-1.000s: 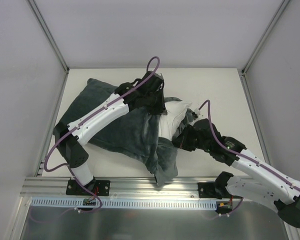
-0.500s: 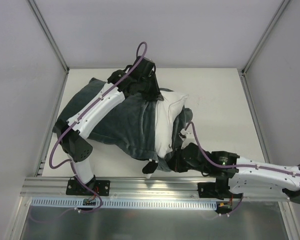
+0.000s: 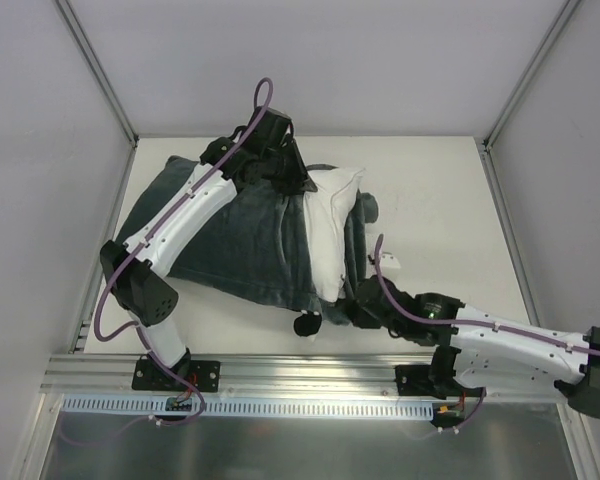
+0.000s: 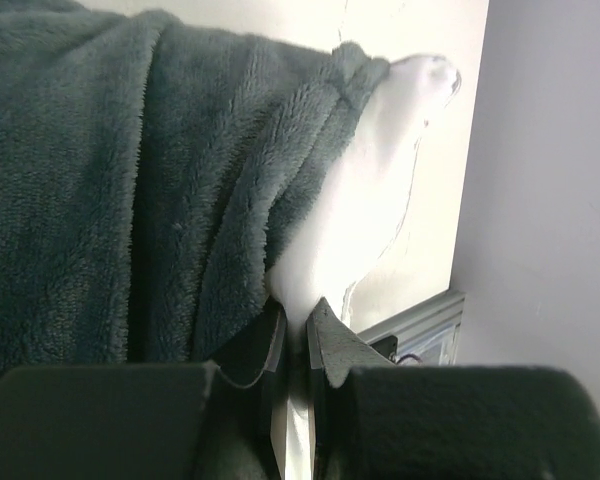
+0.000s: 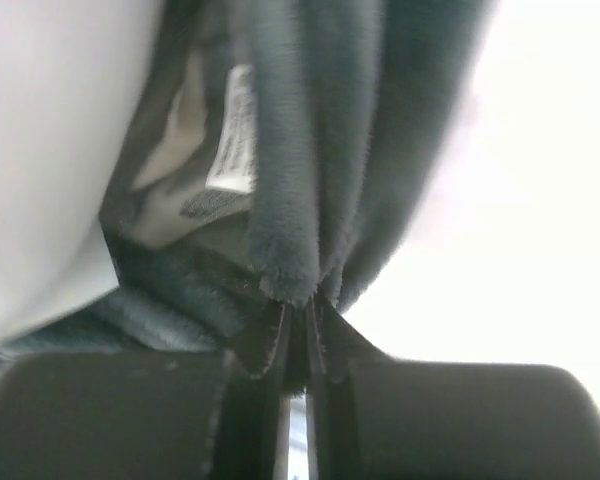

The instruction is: Remove the pillowcase from the pillow

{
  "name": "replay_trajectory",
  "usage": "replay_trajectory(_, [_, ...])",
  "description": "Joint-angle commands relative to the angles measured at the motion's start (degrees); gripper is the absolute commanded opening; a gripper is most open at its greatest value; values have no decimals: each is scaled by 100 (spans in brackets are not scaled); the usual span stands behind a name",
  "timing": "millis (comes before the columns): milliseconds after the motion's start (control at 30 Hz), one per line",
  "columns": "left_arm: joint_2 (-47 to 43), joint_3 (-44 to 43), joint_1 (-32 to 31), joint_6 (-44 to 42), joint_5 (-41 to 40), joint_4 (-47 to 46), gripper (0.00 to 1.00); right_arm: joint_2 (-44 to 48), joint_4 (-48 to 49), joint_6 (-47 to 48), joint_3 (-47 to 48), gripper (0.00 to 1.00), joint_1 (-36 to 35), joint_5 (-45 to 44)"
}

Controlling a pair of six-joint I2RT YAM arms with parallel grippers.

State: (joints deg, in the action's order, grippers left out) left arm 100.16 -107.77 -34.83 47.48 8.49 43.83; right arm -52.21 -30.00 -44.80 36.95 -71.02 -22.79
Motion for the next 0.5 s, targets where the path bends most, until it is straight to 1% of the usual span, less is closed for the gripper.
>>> replay_trajectory(0, [-532,167,240,112,-304,-613,0,184,-24,962,-92,7,1087,729])
replay_trajectory(33, [-550,229,231,121,-252,-613,0,193,-32,1155,-22,19,1230,888])
replay_trajectory(67, [-568,291,222,103,-234,-613,0,219,-93,1488,75,36,1336,1020])
replay_trajectory(100, [-585,439,196,103,-225,-613,0,254,-163,1648,180,50,1398,1144])
replay_trajectory(133, [-585,510,178,94,-208,-630,0,333,-234,1806,407,76,1503,1197])
replay_trajectory(167, [-577,563,152,94,-164,-630,0,377,-435,2060,523,86,1565,1241])
replay_trajectory(200, [-542,703,126,147,-137,-630,0,395,-558,2150,637,91,1739,1294])
replay_trajectory(233, [-533,756,108,182,-94,-630,0,421,-673,2220,742,94,1837,1312])
replay_trajectory(367, [-348,792,-24,112,47,-639,0,763,-718,2466,1077,96,2355,1601])
replay_trajectory(400, [-235,749,-41,68,152,-639,0,782,-701,2571,1138,96,2574,1758])
replay_trajectory(467, [-68,626,-85,-133,432,-639,1,686,-613,2668,1349,97,2777,1961])
